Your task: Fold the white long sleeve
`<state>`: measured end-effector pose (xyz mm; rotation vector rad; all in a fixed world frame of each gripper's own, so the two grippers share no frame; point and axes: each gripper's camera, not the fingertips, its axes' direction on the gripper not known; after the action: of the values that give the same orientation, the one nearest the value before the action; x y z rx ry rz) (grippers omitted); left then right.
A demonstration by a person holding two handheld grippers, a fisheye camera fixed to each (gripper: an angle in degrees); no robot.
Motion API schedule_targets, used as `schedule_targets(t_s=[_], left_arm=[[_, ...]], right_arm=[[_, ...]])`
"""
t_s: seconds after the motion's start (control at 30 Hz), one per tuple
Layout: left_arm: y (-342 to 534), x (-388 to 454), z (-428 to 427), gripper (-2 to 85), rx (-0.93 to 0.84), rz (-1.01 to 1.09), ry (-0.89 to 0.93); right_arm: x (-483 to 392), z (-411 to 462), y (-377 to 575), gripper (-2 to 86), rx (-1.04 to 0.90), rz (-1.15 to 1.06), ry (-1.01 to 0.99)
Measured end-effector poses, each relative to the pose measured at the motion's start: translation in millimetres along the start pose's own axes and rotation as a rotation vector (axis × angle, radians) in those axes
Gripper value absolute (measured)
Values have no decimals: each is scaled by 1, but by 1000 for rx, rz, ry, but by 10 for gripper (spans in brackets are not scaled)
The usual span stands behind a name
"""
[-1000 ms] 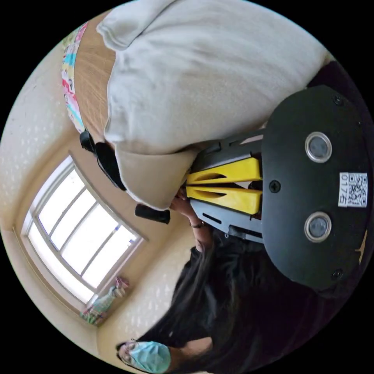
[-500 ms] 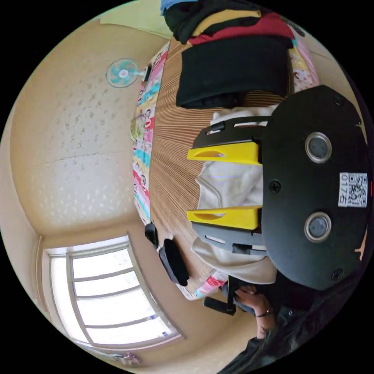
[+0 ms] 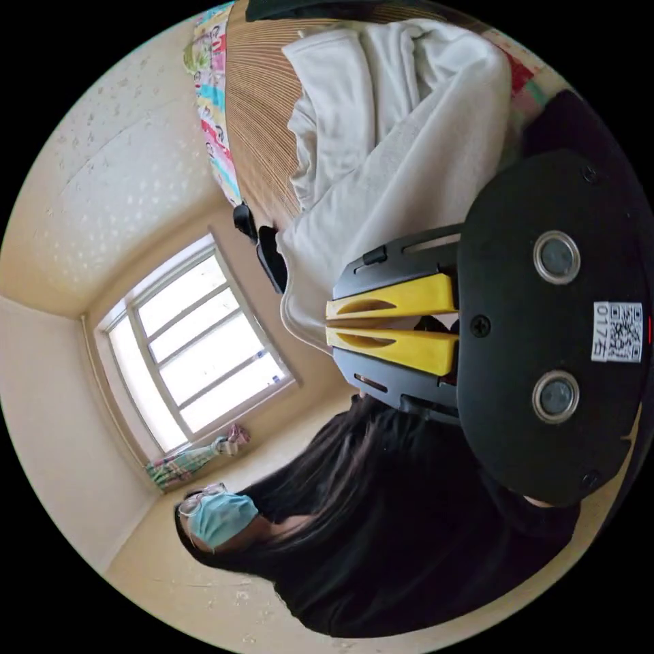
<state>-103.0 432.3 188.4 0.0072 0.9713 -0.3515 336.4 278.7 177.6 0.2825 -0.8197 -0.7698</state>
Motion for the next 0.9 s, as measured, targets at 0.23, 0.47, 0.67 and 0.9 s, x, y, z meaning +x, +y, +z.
schedule_targets(t_s=[0.23, 0.47, 0.67, 0.9], left_arm=[[5, 14, -26, -10, 103, 10, 42], [19, 17, -88, -8, 370, -14, 134], [-33, 30, -97, 31, 238, 20, 147], [-110, 76, -52, 89, 39, 66, 50]], right_arm=[[12, -26, 21, 10, -218, 520, 504], [26, -2, -72, 17, -111, 431, 607], [69, 67, -204, 62, -319, 328, 824], [173, 162, -290, 98, -685, 357, 1154]])
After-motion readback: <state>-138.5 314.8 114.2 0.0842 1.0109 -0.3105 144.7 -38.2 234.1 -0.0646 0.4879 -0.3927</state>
